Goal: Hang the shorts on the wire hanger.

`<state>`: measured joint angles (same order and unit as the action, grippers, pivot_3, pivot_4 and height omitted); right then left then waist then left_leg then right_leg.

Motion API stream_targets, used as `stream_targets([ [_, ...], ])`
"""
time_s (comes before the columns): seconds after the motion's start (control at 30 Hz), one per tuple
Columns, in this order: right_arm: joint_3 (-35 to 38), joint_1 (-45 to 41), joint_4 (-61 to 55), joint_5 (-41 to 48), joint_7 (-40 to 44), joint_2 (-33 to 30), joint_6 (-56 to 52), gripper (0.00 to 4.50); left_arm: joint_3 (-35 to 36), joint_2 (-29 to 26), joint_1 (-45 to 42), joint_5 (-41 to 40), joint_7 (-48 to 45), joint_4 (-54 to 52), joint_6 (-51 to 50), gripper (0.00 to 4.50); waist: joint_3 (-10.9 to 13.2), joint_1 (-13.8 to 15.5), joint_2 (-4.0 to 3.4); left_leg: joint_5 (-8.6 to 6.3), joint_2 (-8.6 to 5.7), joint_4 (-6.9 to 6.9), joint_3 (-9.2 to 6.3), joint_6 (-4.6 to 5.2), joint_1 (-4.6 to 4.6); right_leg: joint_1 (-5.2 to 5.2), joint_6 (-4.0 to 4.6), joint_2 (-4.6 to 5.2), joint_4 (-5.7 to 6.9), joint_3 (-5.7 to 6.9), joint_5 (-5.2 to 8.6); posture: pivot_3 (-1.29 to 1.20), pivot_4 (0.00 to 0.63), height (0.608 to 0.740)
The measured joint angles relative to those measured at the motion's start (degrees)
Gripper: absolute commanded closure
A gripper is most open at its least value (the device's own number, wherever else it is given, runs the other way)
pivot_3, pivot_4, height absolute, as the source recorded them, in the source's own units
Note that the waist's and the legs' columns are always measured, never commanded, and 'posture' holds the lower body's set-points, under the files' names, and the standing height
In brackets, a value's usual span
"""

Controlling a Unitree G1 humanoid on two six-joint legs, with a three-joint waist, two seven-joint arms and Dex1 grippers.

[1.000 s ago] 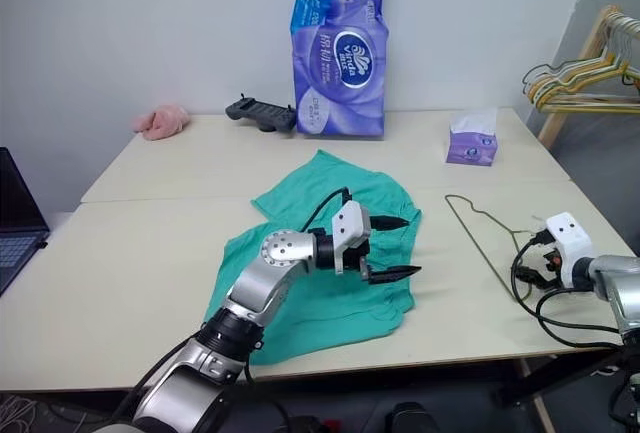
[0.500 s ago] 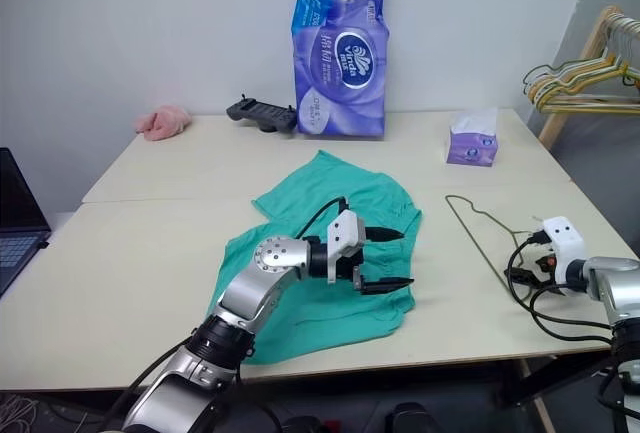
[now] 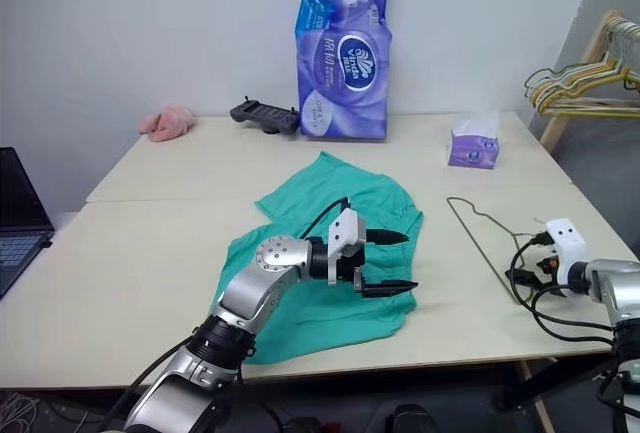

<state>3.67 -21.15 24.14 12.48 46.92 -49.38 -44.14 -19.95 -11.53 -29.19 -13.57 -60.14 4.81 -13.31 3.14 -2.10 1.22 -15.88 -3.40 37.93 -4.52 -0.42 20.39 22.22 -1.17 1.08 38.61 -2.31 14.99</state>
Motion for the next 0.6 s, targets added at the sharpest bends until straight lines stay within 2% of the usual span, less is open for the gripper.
stream_targets([
  [0.23, 0.3, 0.3, 0.4, 0.0, 0.1, 0.0, 0.4, 0.03, 0.0, 0.0, 0.0, -0.1, 0.2, -0.6, -1.0, 0.0, -0.1, 0.3, 0.03, -0.02, 0.0, 0.0, 0.02, -0.01, -0.04, -0.04, 0.0, 0.0, -0.02, -0.02, 0.0, -0.05, 0.016, 0.74],
  [0.27, 0.3, 0.3, 0.5, 0.0, 0.2, 0.0, 0.6, 0.2, 0.0, 0.0, 0.0, -0.1, 0.4, -0.7, -1.1, 0.0, -0.1, 0.3, 0.03, -0.02, 0.0, 0.0, 0.02, -0.01, -0.04, -0.05, 0.0, 0.0, -0.02, -0.02, 0.0, -0.05, 0.015, 0.74],
  [0.37, 0.6, 0.3, 1.2, -0.2, 0.2, 0.0, 1.0, 0.9, 0.0, -0.1, 0.0, -0.1, 0.4, -0.8, -1.1, 0.0, -0.1, 0.3, 0.03, -0.02, 0.0, 0.0, 0.02, -0.01, -0.05, -0.05, -0.01, 0.0, -0.03, -0.02, 0.01, -0.05, 0.02, 0.74],
  [0.6, 1.5, -0.3, 3.3, -0.1, 0.4, 0.1, 0.9, 3.3, 0.0, -0.2, 0.0, -0.1, 0.5, -0.8, -1.1, 0.0, -0.2, 0.3, 0.04, -0.04, 0.01, 0.0, 0.03, 0.0, -0.08, -0.08, -0.01, -0.01, -0.04, -0.03, 0.01, -0.07, 0.019, 0.74],
])
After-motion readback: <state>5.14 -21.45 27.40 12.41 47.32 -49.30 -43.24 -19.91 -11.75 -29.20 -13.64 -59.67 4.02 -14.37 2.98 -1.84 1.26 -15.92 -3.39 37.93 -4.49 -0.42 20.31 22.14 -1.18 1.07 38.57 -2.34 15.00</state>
